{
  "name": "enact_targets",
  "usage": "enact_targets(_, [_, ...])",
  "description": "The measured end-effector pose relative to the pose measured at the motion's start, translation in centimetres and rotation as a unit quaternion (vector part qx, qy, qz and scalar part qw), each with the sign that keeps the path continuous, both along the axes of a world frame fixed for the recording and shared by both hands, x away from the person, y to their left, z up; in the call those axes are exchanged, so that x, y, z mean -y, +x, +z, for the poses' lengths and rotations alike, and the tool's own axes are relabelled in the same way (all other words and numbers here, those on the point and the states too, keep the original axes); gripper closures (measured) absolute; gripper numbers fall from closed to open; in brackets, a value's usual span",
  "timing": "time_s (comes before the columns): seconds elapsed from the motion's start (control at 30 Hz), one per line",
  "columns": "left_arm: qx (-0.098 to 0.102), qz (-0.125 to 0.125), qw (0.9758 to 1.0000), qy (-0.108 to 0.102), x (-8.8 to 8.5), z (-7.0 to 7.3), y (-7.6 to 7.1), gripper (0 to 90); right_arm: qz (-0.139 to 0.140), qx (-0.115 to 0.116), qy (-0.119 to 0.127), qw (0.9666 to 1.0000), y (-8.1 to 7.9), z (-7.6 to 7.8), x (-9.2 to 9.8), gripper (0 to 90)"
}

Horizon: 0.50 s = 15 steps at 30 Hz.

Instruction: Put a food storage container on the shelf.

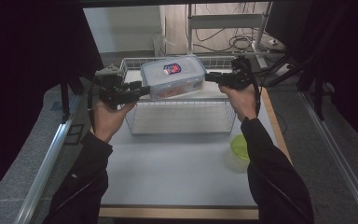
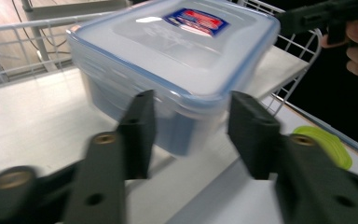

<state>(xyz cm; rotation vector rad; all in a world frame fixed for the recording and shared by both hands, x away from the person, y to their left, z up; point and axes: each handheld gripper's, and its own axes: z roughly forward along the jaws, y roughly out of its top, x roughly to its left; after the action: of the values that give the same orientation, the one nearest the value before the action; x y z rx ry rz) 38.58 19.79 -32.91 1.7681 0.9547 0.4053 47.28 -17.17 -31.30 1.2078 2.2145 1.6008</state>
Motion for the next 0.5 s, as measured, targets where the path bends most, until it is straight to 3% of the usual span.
enact_targets(0.07, [0.003, -0.002, 1.0000, 0.004, 0.4, -0.4, -0.4, 67.4, -0.005, 0.006, -0.008, 0.9999, -0.2, 0.0, 0.0, 72.9])
enact_targets(0.17, [-0.001, -0.004, 0.9999, 0.010, 0.9, -0.8, -0.3, 74.9, -0.017, 0.014, -0.017, 0.9996, -0.3, 0.1, 0.0, 75.9])
enact_targets(0.37, [0.000, 0.018, 0.9996, 0.021, 1.2, -0.9, 0.3, 77.1, -0.035, 0.011, -0.020, 0.9991, 0.1, -0.1, 0.2, 76.9])
enact_targets(0.5, [-0.010, 0.031, 0.9991, 0.026, 1.2, -1.1, 1.1, 76.0, -0.043, 0.010, -0.021, 0.9988, 0.4, -0.4, 0.2, 77.3])
